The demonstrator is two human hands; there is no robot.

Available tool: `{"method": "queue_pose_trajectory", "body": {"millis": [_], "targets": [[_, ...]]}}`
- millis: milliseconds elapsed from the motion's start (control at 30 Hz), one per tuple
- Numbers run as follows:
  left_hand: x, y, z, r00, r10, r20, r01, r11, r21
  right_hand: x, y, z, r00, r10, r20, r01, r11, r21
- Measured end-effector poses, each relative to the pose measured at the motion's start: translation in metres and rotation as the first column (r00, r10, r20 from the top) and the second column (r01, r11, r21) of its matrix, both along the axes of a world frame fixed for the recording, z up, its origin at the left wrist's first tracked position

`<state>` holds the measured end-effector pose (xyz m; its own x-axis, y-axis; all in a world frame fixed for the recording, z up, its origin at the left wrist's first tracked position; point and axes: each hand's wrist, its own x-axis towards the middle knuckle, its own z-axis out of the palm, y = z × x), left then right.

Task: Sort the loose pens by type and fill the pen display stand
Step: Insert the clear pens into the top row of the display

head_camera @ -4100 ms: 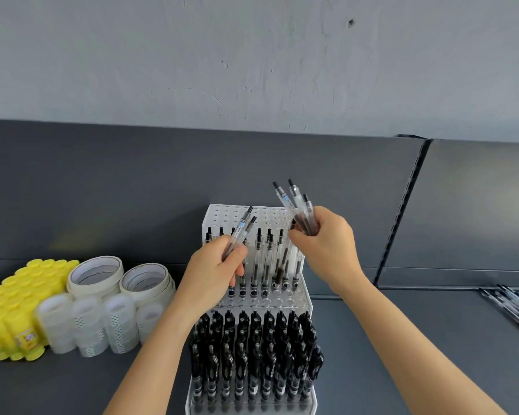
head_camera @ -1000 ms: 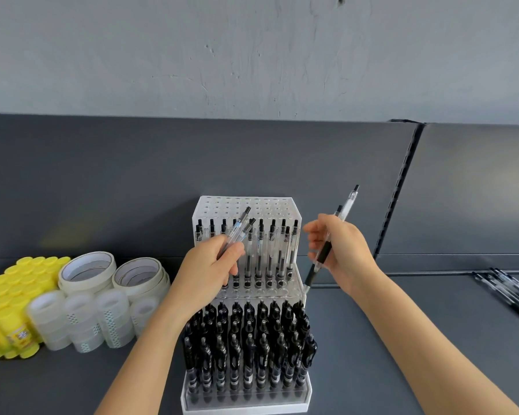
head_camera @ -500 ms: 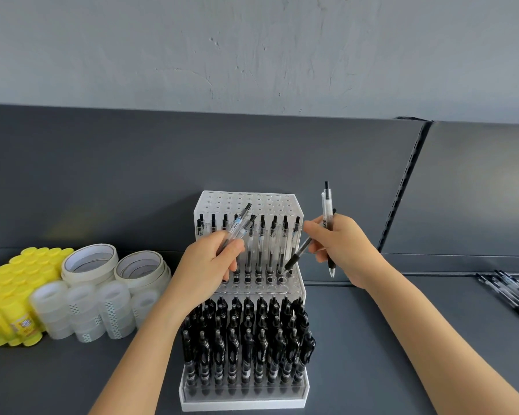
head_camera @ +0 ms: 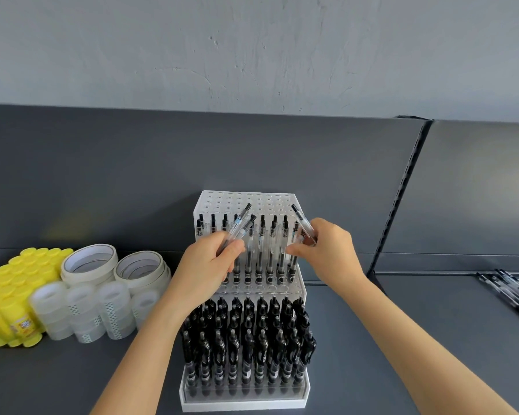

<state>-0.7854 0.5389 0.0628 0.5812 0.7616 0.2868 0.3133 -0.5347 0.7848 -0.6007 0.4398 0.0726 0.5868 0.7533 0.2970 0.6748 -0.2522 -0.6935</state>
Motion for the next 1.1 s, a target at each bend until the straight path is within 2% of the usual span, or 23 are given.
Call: {"method": "queue_pose_trajectory", "body": {"millis": [100,300,500,567,633,733,767,800,933,1100], "targets": [[-0.001,-0.001,-0.002,1.000,0.007,-0.006,-0.007,1.000,-0.002,-0.002,-0.003,-0.002,0.999,-0.016,-0.034,0.017,0.999,0.051],[-0.002,-0.003,-0.002,1.000,0.004,0.002,-0.004,0.999,-0.031,-0.005,0.000,-0.003,1.000,0.011,0.028,-0.011,1.000,-0.003],[-0.010,-0.003,-0.002,1.000,-0.002,0.029,0.003,1.000,-0.024,-0.001,-0.005,0.000,0.999,0.011,-0.037,-0.010,1.000,0.008],[-0.016,-0.004,0.000,0.998,0.001,0.060,0.001,0.999,-0.040,-0.001,-0.008,0.006,0.994,-0.020,-0.107,0.027,0.998,0.062],[-0.022,-0.003,0.001,0.995,0.013,0.103,-0.005,0.997,-0.072,-0.004,-0.009,0.014,0.966,-0.036,-0.255,0.082,0.982,0.173],[-0.031,0.000,0.002,0.987,0.053,0.154,-0.041,0.996,-0.083,-0.017,-0.009,0.029,0.829,0.090,-0.552,0.118,0.937,0.330],[-0.034,0.001,0.002,0.984,0.068,0.168,-0.055,0.995,-0.083,-0.024,-0.008,0.034,0.788,0.144,-0.599,0.106,0.926,0.361],[-0.036,0.003,0.002,0.979,0.083,0.185,-0.068,0.994,-0.084,-0.030,-0.007,0.037,0.785,0.167,-0.597,0.080,0.928,0.364],[-0.043,0.008,-0.002,0.954,0.124,0.274,-0.093,0.988,-0.122,-0.053,0.004,0.041,0.895,0.128,-0.428,-0.025,0.971,0.238],[-0.047,0.013,-0.005,0.892,0.159,0.424,-0.093,0.981,-0.171,-0.070,0.023,0.031,0.897,0.243,-0.369,-0.196,0.967,0.162]]}}
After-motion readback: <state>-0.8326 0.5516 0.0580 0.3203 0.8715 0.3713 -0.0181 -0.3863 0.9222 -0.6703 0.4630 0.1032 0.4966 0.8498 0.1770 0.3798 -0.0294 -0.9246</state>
